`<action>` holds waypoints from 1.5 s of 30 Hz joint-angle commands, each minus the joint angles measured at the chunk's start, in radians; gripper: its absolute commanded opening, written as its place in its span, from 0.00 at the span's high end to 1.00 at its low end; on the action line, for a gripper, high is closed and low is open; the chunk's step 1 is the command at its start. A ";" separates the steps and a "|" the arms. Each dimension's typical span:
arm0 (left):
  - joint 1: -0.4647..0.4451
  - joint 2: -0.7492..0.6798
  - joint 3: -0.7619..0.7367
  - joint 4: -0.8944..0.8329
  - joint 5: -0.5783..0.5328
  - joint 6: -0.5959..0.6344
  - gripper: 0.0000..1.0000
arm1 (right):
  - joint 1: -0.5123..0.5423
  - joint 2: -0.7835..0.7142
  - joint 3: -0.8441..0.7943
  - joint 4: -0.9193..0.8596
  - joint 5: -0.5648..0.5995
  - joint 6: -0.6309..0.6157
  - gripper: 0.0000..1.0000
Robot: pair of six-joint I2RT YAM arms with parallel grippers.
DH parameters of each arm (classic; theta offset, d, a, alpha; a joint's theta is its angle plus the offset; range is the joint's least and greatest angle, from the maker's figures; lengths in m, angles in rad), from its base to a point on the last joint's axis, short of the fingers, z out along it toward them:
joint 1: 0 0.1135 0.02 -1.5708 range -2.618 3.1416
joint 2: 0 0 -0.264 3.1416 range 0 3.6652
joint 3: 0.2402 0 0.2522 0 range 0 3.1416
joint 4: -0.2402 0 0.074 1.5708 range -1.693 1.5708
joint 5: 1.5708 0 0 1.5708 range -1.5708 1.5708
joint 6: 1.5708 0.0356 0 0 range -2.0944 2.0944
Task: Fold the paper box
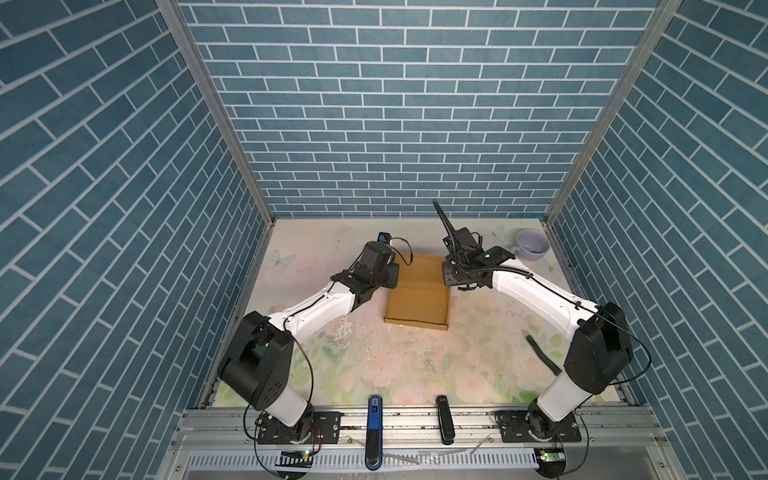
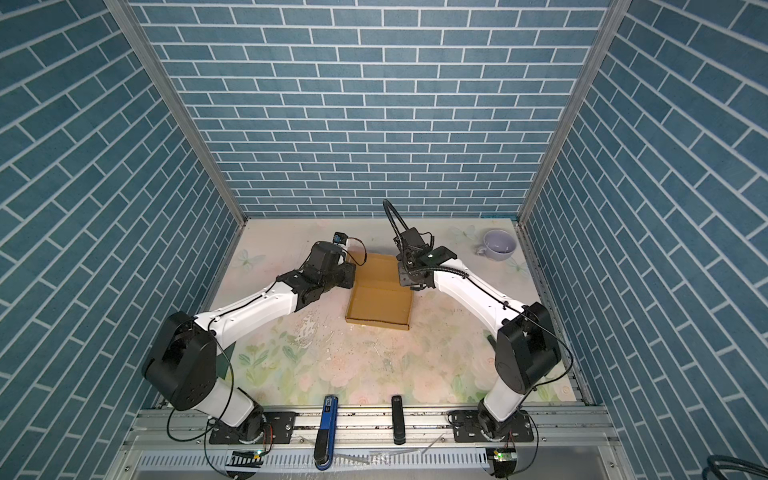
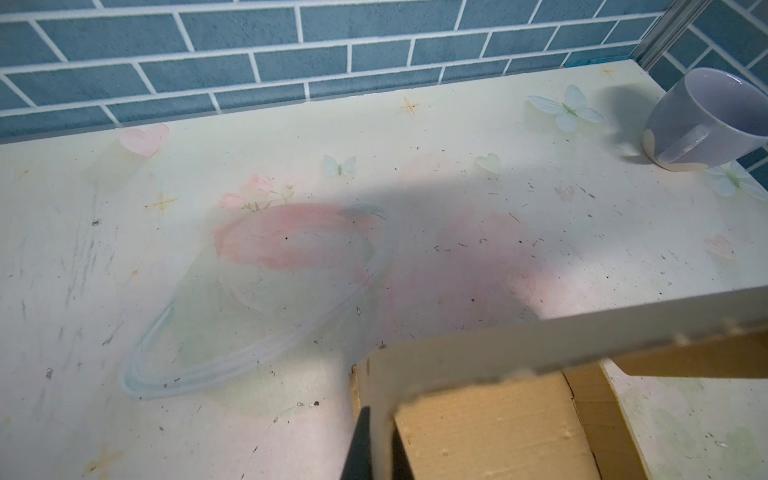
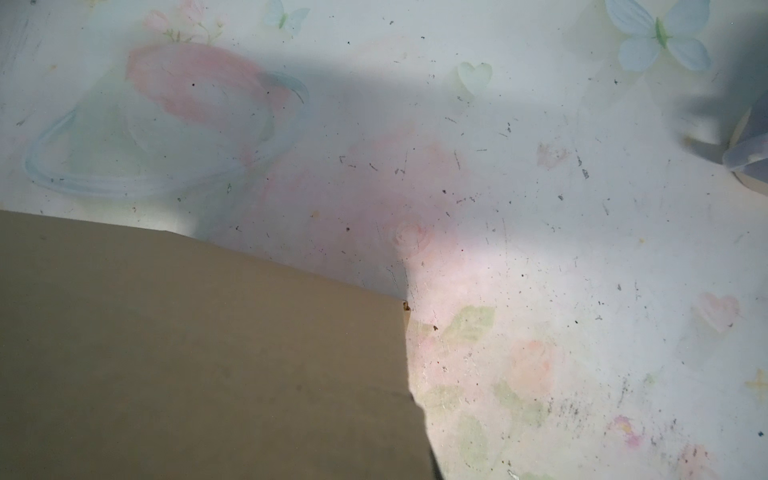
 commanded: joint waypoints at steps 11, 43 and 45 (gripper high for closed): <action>-0.045 -0.092 -0.120 0.054 0.018 -0.023 1.00 | 0.102 -0.042 -0.079 0.062 0.069 0.093 0.92; -0.171 -0.233 -0.441 0.233 -0.134 -0.098 1.00 | 0.277 -0.135 -0.354 0.242 0.243 0.197 0.93; -0.176 -0.239 -0.457 0.240 -0.140 -0.101 1.00 | 0.287 -0.136 -0.360 0.246 0.250 0.200 0.93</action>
